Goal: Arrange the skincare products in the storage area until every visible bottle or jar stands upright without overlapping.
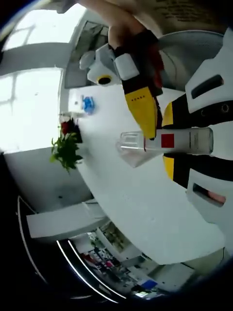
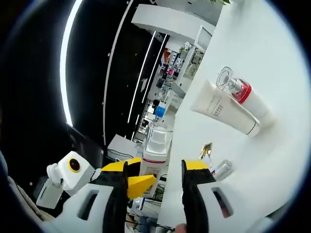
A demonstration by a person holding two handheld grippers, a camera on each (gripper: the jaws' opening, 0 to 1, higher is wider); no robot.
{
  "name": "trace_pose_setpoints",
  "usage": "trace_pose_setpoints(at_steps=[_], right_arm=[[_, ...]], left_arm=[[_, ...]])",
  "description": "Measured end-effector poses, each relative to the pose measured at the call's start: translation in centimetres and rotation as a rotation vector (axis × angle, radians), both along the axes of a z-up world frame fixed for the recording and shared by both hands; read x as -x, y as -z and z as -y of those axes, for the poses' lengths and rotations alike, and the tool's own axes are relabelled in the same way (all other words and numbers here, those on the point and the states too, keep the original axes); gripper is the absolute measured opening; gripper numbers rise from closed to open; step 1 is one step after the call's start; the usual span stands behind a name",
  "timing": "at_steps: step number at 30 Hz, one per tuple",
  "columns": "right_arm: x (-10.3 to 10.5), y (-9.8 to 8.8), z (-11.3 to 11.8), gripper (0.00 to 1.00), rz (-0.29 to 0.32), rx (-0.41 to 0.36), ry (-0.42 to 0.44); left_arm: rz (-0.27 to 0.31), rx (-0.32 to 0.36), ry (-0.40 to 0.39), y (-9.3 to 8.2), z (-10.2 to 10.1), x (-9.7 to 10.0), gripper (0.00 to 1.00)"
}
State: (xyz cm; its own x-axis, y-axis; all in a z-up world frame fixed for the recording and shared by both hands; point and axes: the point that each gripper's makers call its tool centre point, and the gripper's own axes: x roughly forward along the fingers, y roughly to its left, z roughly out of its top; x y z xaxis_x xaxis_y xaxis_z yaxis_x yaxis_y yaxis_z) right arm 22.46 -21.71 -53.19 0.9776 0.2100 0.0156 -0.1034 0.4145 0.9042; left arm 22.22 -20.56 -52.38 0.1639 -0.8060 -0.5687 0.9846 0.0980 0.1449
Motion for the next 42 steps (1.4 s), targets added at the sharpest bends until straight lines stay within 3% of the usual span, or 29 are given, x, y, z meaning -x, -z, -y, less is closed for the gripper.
trace_pose_setpoints(at_steps=[4,15,17,20,22,24,27,30,36,42], right_arm=[[0.1,-0.5,-0.8,0.32,0.021,0.030,-0.033],[0.8,-0.3,-1.0,0.21,0.037,-0.040,-0.036],[1.0,-0.4,-1.1,0.20,0.047,-0.011,-0.042],[1.6,-0.2,-0.8,0.18,0.066,0.161,-0.067],[1.9,-0.5,-0.5,0.18,0.077,0.178,-0.094],[2.3,-0.7,0.3,0.18,0.096,0.246,-0.106],[3.0,-1.0,0.6,0.18,0.131,0.377,-0.191],[3.9,-1.7,-0.1,0.18,0.182,0.542,-0.342],[5.1,-1.6,-2.2,0.18,0.245,0.736,-0.570],[5.6,-0.6,-3.8,0.18,0.277,0.918,-0.726]], left_arm=[[0.061,-0.007,0.001,-0.2,-0.3,0.4,0.16],[0.051,0.005,-0.019,-0.1,-1.0,0.9,0.16],[0.033,0.005,0.003,0.1,-1.2,1.3,0.17],[-0.017,0.045,0.054,0.3,-1.1,2.3,0.19],[-0.120,0.081,0.070,0.2,-1.2,3.2,0.25],[-0.147,0.118,0.063,-0.2,-1.2,3.1,0.32],[-0.201,0.151,0.086,-1.1,-1.5,3.1,0.38],[-0.247,0.164,0.133,-2.1,-1.5,3.3,0.40],[-0.199,0.092,0.321,-3.4,-1.6,4.6,0.41],[-0.187,0.027,0.402,-3.2,-1.8,4.7,0.38]])
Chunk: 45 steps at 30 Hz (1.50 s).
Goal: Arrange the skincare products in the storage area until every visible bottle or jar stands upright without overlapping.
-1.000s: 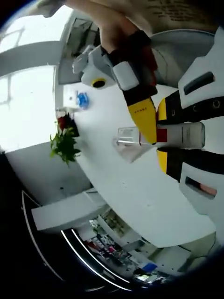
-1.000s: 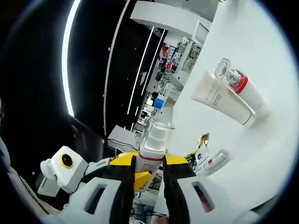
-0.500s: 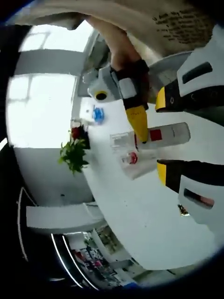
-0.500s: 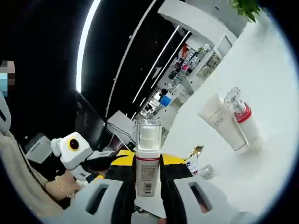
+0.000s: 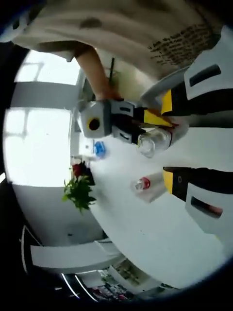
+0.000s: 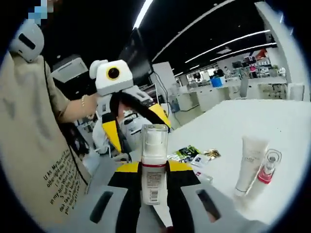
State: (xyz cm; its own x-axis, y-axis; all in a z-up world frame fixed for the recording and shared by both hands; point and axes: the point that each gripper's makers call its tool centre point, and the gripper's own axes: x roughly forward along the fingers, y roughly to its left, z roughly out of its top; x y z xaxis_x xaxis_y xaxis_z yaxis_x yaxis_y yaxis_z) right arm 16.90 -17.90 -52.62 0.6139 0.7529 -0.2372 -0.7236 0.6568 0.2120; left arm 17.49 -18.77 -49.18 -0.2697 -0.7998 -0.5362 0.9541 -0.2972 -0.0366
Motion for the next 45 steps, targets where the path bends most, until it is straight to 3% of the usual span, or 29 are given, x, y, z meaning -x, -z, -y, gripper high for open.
trace_pose_setpoints(at_steps=[7,17,24,30,42,45], right_arm=[[0.8,1.5,-1.1,0.18,0.034,0.194,-0.143],[1.1,2.0,-1.2,0.18,0.046,0.220,-0.167],[1.3,2.4,-0.7,0.18,0.052,0.251,-0.160],[1.1,2.7,-0.1,0.19,0.059,0.295,-0.132],[1.8,4.7,1.4,0.21,0.021,0.354,-0.038],[1.7,5.3,2.1,0.28,0.003,0.353,0.022]], left_arm=[[0.078,-0.094,0.138,1.2,-0.4,1.4,0.31],[0.154,-0.161,0.195,3.2,-0.1,2.5,0.19],[0.122,-0.192,0.183,3.3,0.1,2.8,0.16],[0.205,-0.211,0.199,3.7,0.7,2.8,0.15],[0.235,-0.242,0.218,5.1,2.2,3.5,0.15],[0.226,-0.242,0.225,5.2,2.7,3.7,0.15]])
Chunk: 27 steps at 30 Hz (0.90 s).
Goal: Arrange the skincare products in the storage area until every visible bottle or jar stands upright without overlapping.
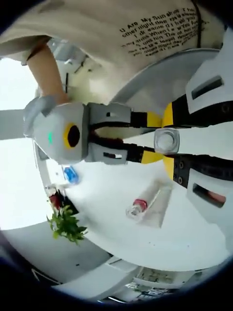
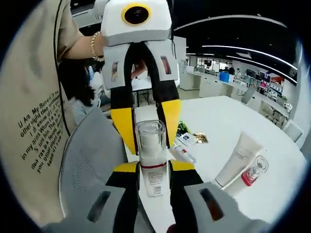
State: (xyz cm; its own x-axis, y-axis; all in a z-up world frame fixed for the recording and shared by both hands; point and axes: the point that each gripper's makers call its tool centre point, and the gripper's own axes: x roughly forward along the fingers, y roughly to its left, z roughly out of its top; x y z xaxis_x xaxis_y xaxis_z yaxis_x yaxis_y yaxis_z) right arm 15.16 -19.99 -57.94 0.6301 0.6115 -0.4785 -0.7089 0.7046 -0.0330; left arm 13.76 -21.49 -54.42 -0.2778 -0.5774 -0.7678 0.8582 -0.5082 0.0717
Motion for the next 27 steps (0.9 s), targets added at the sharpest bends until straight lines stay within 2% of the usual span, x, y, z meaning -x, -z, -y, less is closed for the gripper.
trace_pose_setpoints(at_steps=[3,8,13,16,27], right_arm=[[0.0,0.3,0.5,0.36,-0.003,-0.012,0.049],[0.0,0.7,2.1,0.53,-0.009,-0.054,0.203],[0.0,0.2,3.3,0.58,0.017,-0.137,0.338],[0.1,0.3,3.9,0.64,0.019,-0.149,0.405],[0.3,0.9,4.8,0.86,0.035,-0.185,0.567]], left_arm=[[-0.002,-0.002,0.004,0.1,0.4,0.1,0.15],[0.008,-0.020,0.009,0.9,1.2,-0.3,0.15],[0.015,-0.054,-0.014,2.6,2.1,-1.1,0.15],[0.019,-0.072,-0.024,3.6,2.6,-1.5,0.15],[0.054,-0.124,-0.043,6.9,4.3,-3.0,0.15]])
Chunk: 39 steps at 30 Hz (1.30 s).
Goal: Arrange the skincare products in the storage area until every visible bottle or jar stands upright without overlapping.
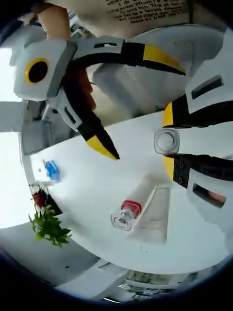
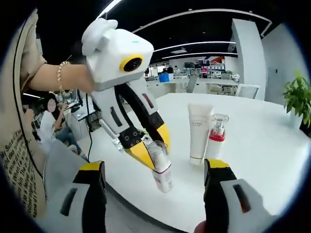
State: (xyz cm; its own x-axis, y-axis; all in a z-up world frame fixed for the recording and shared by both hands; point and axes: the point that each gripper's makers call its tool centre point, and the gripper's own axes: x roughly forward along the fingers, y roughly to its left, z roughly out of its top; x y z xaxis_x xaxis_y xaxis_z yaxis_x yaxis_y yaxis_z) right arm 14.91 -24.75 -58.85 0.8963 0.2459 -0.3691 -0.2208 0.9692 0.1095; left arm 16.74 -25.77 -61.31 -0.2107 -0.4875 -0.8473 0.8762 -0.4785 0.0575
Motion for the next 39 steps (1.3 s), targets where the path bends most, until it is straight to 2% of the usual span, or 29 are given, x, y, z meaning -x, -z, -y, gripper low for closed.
trace_pose_setpoints(at_steps=[5,8,9,13,15,17,18,20,30,39], right_arm=[[0.2,0.7,0.2,0.91,-0.008,-0.001,0.046],[0.3,1.2,0.7,0.99,-0.014,0.000,0.096],[0.4,1.4,1.0,1.00,-0.020,0.008,0.125],[0.6,2.0,0.8,1.00,-0.023,-0.009,0.136],[0.6,2.0,0.8,1.00,-0.030,0.009,0.136],[0.4,2.0,0.9,1.00,-0.023,0.000,0.146],[0.4,2.0,0.9,1.00,-0.023,-0.004,0.148],[0.4,2.1,1.2,1.00,-0.021,0.013,0.160],[0.7,2.4,1.9,1.00,-0.021,0.008,0.188],[0.7,2.4,2.1,1.00,-0.021,0.000,0.193]], left_arm=[[0.004,-0.023,-0.003,1.5,0.7,-0.8,0.15],[0.014,-0.023,-0.012,2.3,1.3,-1.3,0.15],[0.017,-0.021,-0.015,2.5,1.5,-1.4,0.15],[0.025,-0.010,-0.033,3.1,2.3,-1.9,0.15],[0.027,-0.007,-0.042,3.3,2.7,-2.1,0.15],[0.012,-0.013,-0.048,3.6,3.1,-2.1,0.15],[-0.008,0.005,-0.055,3.4,3.6,-2.0,0.15],[-0.008,0.000,-0.058,3.3,3.9,-2.2,0.15],[0.008,0.009,-0.052,3.3,6.3,-3.2,0.16],[-0.015,0.029,-0.091,3.3,8.2,-3.9,0.16]])
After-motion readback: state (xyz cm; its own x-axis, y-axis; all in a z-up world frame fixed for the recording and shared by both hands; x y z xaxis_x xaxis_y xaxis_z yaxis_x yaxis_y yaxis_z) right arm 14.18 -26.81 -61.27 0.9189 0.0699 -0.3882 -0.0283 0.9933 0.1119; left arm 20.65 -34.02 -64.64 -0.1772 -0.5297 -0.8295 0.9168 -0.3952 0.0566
